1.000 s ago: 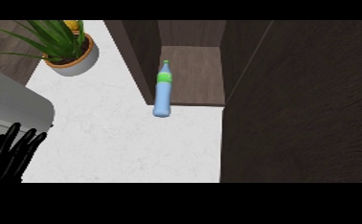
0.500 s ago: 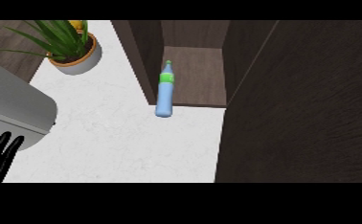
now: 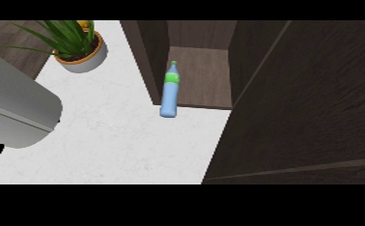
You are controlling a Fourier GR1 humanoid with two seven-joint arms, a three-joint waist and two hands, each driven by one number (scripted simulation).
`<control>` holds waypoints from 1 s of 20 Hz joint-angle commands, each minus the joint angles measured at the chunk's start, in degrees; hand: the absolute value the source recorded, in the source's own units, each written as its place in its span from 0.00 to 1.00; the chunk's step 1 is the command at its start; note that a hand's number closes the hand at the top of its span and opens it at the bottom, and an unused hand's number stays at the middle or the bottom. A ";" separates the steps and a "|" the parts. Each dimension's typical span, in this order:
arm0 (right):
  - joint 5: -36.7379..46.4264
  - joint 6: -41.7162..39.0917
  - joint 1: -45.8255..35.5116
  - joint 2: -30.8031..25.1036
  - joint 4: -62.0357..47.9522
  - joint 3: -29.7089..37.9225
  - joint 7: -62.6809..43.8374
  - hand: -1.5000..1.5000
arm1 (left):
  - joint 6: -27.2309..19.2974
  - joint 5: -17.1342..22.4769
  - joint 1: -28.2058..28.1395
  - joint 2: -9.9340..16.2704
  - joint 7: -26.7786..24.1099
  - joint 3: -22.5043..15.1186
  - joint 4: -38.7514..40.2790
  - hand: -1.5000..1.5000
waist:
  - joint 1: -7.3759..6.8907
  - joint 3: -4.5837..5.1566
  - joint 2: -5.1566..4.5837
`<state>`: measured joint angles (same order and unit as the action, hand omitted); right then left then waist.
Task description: Pick up the bottled water, place it into the cabinet and close the cabinet
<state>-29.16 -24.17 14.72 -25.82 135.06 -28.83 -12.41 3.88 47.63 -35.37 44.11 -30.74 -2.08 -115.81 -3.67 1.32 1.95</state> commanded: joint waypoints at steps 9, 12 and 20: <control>9.49 14.49 -19.05 13.40 0.36 -10.29 -13.55 1.00 | 5.92 2.49 -3.20 1.85 -1.84 4.99 1.62 0.00 | -1.48 -0.25 -0.73; 9.92 17.69 -19.99 17.85 -1.44 -11.59 -15.34 1.00 | 8.14 4.67 -4.63 2.77 -2.26 7.91 2.29 0.00 | -2.16 -0.34 -0.66; 2.90 14.23 -29.58 22.28 -9.58 -13.71 -25.53 1.00 | 12.82 6.31 -5.10 4.37 -2.51 10.52 3.56 0.00 | -4.32 -0.46 -2.27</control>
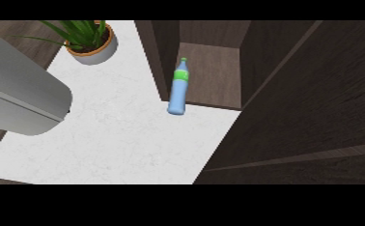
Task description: Pick up the bottled water, place it into the cabinet and close the cabinet
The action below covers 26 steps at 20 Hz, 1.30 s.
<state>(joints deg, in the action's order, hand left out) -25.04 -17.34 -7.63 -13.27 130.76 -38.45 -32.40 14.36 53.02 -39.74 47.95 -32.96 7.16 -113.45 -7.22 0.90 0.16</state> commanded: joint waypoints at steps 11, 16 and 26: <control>-16.45 11.26 -28.01 12.99 -22.26 5.00 -8.55 1.00 | 8.23 3.55 -4.36 0.59 -1.26 6.98 4.36 0.00 | 1.70 -0.58 -0.19; -25.22 15.71 -37.85 13.19 -33.61 11.04 -7.63 1.00 | 12.63 4.78 -9.16 -0.87 -2.20 11.58 4.94 0.00 | 3.04 -0.86 -0.21; -25.63 2.22 -42.17 10.69 -53.67 22.31 -3.75 1.00 | 17.67 4.76 -12.80 -6.21 -0.16 17.35 5.47 0.00 | 5.62 -0.94 -0.28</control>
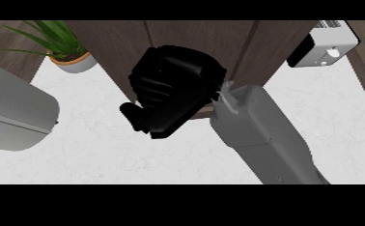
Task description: Pick up the bottled water, place it into the cabinet and close the cabinet
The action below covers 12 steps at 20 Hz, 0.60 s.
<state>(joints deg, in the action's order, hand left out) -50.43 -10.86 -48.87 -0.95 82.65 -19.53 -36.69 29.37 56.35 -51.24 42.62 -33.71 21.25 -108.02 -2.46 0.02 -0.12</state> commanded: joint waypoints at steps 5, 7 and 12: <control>5.96 -5.54 -5.47 -0.36 -15.45 7.54 9.84 1.00 | 4.22 0.01 1.08 -1.74 2.53 3.14 1.09 0.00 | 0.82 -0.02 -0.25; 7.05 -8.12 -4.92 -2.04 -13.52 7.59 10.37 1.00 | 4.67 -1.47 0.82 -4.77 2.72 3.05 1.93 0.00 | 1.27 -0.02 0.01; 11.33 -8.05 -10.09 -2.78 -19.41 10.53 14.94 1.00 | 5.70 -3.03 -1.38 -7.51 4.49 2.72 -1.55 0.00 | 0.67 -0.04 -0.01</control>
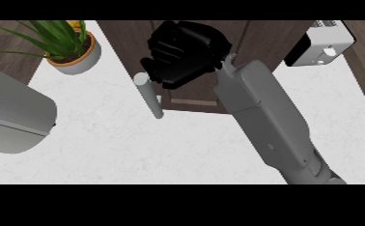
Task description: Pick up the bottled water, place it into the cabinet and close the cabinet
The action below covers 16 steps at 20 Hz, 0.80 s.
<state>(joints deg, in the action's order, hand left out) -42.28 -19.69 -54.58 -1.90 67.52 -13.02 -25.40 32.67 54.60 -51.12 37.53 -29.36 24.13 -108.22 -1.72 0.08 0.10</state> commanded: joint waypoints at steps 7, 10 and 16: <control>7.68 2.93 -10.19 -3.48 -7.16 7.95 9.24 0.00 | 1.96 -2.73 2.08 -2.84 0.61 0.08 0.40 0.00 | -0.61 -0.02 -0.45; 9.28 7.42 -12.97 -1.58 -7.54 8.31 9.64 0.00 | 0.96 -0.94 4.07 -0.91 2.58 0.14 0.06 0.00 | -0.31 -0.01 -0.56; 10.62 5.92 -12.16 -4.02 -9.11 9.01 10.91 0.00 | 1.71 -1.89 4.43 -2.08 2.91 -0.52 -1.28 0.00 | -0.58 -0.07 -0.66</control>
